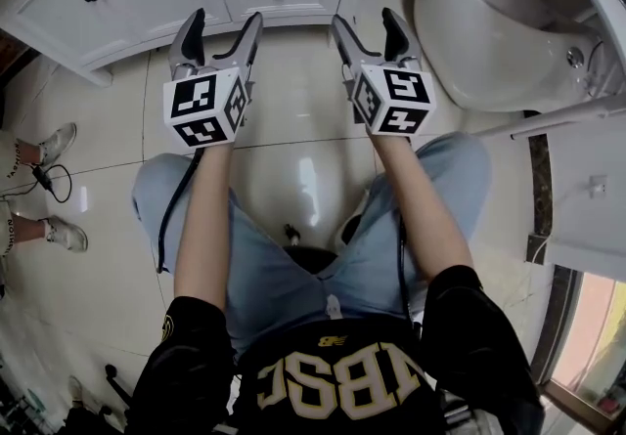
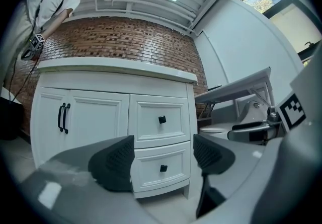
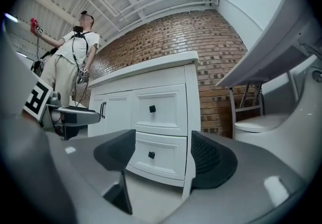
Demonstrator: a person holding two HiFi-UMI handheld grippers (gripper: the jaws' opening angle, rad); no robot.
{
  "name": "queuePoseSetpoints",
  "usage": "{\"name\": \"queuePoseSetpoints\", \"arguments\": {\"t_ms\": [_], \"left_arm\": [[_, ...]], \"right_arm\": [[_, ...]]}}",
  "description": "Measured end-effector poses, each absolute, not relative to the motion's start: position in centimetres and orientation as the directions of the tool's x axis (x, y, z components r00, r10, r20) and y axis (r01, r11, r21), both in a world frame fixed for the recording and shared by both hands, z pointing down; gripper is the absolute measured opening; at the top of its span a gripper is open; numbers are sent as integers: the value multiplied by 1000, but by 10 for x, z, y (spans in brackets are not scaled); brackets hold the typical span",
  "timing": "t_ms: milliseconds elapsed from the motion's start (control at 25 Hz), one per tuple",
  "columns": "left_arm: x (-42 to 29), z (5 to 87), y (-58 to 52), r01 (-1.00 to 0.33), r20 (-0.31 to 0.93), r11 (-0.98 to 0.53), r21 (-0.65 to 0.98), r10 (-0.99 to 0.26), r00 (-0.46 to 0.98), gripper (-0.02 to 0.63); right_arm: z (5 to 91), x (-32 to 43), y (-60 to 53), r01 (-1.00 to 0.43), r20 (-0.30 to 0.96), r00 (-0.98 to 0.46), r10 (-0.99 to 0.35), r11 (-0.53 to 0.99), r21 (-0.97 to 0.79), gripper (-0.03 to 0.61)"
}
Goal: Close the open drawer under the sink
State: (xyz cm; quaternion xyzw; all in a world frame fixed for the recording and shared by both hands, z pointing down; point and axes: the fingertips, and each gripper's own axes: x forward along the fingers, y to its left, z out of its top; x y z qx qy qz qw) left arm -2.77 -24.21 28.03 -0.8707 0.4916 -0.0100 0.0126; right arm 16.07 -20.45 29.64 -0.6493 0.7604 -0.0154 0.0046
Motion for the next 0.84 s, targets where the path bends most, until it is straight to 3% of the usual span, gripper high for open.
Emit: {"name": "queuePoseSetpoints", "arguments": {"t_ms": [280,840], "left_arm": [[-27,291,-245,-862,34,-504,-46,-863,503,376],[-29,295,-257,-863,37,-504,-31,-863,503,380]], "right_arm": [[295,177,-202,-988,3,-137,-991,136,-69,339],[298,138,-227,-975,3,-210,-978,209,-72,339]]}}
